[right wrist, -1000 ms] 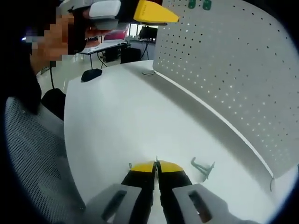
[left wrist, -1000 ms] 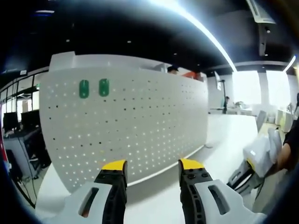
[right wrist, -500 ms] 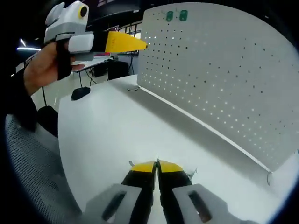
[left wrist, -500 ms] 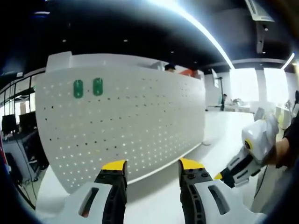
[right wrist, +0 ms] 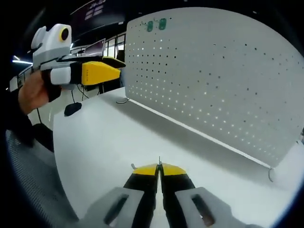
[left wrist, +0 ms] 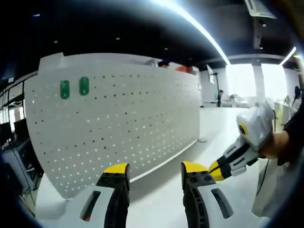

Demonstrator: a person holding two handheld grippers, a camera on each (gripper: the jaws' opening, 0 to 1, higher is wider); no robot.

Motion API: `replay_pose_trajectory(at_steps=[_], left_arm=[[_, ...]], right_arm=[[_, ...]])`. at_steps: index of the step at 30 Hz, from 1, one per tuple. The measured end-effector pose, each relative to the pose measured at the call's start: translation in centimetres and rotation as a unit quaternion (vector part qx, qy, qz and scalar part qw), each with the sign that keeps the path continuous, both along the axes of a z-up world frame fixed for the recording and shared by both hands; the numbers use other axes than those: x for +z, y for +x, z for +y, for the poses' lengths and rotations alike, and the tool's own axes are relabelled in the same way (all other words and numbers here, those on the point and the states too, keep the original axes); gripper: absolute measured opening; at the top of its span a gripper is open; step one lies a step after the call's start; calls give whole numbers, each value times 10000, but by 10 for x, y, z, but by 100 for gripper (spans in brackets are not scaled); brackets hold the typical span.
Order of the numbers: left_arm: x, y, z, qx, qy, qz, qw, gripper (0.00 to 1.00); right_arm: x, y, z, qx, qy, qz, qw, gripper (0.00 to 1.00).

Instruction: Insert the hook assembly into the mounting plate slot until the hook locks in place.

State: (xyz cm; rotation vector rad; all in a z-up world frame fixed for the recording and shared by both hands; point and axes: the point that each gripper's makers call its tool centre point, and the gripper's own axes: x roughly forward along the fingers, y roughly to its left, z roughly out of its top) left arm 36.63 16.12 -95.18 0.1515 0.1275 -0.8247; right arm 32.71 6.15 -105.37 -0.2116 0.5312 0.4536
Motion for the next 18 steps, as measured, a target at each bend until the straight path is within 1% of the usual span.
replay_pose_trajectory(at_steps=[3,7,18], left_arm=[[-3,-3,-5,-91,58,15,9999,44],[-9,-9,-14,-237,162,47,9996,44],[-23,-23,-32,-587,342,178,9975,43]], right_arm=[[3,3,-7,-104,69,-50,9999,0],[7,5,-12,-234,254,-70,9994,0],[17,7,-11,-292,520,-183,9981,0]])
